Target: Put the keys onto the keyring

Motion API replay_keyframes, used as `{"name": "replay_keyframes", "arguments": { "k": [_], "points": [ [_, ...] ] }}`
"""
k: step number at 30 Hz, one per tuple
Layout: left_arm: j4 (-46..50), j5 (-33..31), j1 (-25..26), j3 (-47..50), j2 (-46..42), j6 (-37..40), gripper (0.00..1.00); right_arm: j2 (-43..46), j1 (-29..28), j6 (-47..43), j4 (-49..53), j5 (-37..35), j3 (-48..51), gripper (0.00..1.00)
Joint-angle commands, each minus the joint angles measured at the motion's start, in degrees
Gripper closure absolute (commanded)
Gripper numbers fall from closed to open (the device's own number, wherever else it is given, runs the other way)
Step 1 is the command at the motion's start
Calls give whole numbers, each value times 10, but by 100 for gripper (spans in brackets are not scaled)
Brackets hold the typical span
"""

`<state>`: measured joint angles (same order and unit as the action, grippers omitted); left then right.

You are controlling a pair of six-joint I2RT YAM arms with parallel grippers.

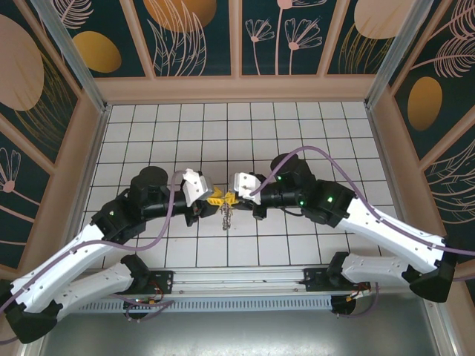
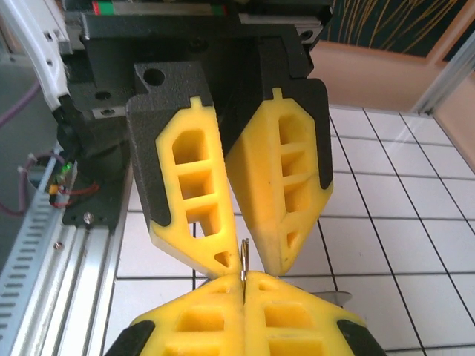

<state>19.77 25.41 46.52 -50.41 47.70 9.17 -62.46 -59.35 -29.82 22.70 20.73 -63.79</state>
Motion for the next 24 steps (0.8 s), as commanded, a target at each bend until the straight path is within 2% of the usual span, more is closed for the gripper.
{"name": "replay_keyframes", "arguments": {
  "k": [1, 5, 6, 8, 12, 16, 18, 21, 24],
  "points": [
    [18, 0, 3, -22, 4, 20, 81, -17, -14, -22, 52, -27, -38, 100],
    [20, 6, 3, -25, 9, 20, 84, -36, -16, -27, 78, -37, -58, 100],
    [20, 10, 3, -25, 11, 21, 87, -39, -16, -27, 81, -39, -62, 100],
    [19, 22, 3, -26, 13, 21, 100, -44, -16, -29, 84, -40, -66, 100],
    [-1, 40, 3, -17, 4, 15, 100, -35, -16, -20, 67, -34, -54, 100],
    [-71, 70, 3, 12, -31, -14, 100, 2, -6, 11, 8, -7, -5, 83],
    [-111, 88, 3, 28, -47, -32, 100, 27, 5, 29, -25, 17, 23, 78],
    [-166, 106, 3, 56, -68, -58, 100, 52, 20, 51, -62, 57, 54, 77],
    [-209, 118, 3, 77, -80, -78, 100, 60, 25, 59, -79, 75, 66, 81]
  ]
}}
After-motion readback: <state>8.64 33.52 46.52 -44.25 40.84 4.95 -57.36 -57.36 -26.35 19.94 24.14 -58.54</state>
